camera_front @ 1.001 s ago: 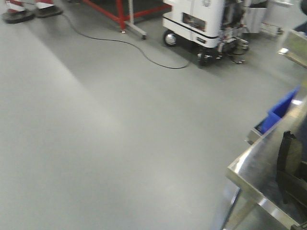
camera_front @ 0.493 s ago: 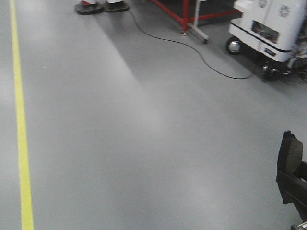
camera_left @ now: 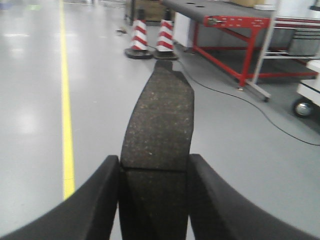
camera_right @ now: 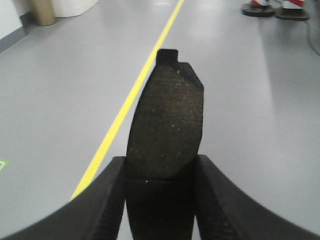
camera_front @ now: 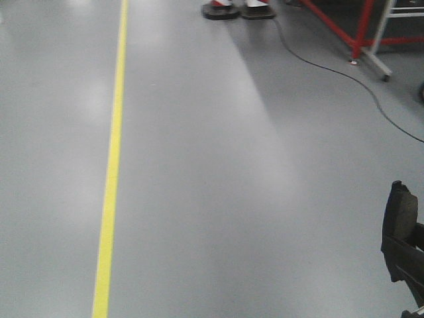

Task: Move and align brake pads A on conveyor
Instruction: 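Drive along the yellow floor line toward the striped cones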

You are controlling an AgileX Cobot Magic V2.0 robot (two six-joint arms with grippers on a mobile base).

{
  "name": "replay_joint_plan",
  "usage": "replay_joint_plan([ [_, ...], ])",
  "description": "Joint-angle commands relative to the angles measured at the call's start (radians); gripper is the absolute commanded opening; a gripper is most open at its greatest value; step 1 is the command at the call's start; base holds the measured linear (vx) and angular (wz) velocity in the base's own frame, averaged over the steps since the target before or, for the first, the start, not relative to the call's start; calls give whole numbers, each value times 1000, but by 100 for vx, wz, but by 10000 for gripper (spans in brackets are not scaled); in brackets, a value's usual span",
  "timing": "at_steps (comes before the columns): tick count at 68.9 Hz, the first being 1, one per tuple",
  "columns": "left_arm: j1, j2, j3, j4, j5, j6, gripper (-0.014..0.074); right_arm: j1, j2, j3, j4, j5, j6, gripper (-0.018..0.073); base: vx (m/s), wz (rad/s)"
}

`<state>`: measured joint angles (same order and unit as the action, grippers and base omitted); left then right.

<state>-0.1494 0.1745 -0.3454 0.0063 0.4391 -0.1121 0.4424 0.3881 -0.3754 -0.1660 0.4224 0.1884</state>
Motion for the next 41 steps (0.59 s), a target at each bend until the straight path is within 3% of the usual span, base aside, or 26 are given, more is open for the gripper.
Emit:
replay_joint_plan([
  [1,-1,9,-29,-6,-103,-1,98,-1,3,-31,-14,-92,1,55,17,57],
  [22,-1,9,-29,-6,-103,-1,98,-1,3,-31,-14,-92,1,55,19,48],
  [41,-1,9,-29,-6,-103,-1,98,-1,3,-31,-14,-92,1,55,25,25],
])
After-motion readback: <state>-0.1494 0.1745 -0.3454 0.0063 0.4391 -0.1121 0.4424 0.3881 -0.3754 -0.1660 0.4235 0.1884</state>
